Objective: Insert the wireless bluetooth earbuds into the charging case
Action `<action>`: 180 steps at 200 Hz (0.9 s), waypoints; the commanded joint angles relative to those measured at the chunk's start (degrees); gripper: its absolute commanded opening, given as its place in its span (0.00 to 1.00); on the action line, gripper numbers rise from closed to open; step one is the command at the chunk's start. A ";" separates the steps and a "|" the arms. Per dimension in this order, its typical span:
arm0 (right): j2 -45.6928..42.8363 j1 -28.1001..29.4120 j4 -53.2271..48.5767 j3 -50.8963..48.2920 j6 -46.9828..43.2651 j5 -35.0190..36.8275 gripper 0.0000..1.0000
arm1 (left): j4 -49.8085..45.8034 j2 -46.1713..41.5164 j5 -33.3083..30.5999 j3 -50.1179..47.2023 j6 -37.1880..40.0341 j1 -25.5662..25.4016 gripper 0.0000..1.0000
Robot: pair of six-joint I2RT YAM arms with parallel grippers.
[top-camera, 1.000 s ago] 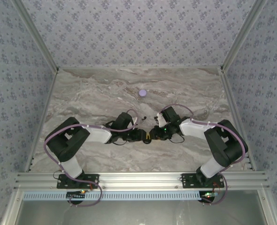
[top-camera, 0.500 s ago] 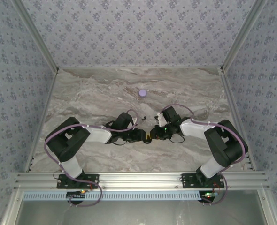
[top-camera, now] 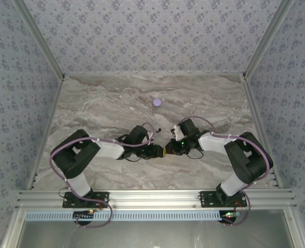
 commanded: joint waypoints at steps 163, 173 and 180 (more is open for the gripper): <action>-14.68 -8.34 -8.97 1.68 -8.28 1.10 0.30 | -7.27 -12.73 -3.45 0.24 11.18 5.00 0.14; -15.46 -9.75 -9.62 2.64 -10.00 -0.96 0.30 | -6.86 -14.33 -2.45 0.48 13.05 5.75 0.13; -16.15 -10.70 -9.60 3.12 -11.00 -2.99 0.30 | -6.81 -15.54 -1.63 0.87 14.45 6.36 0.13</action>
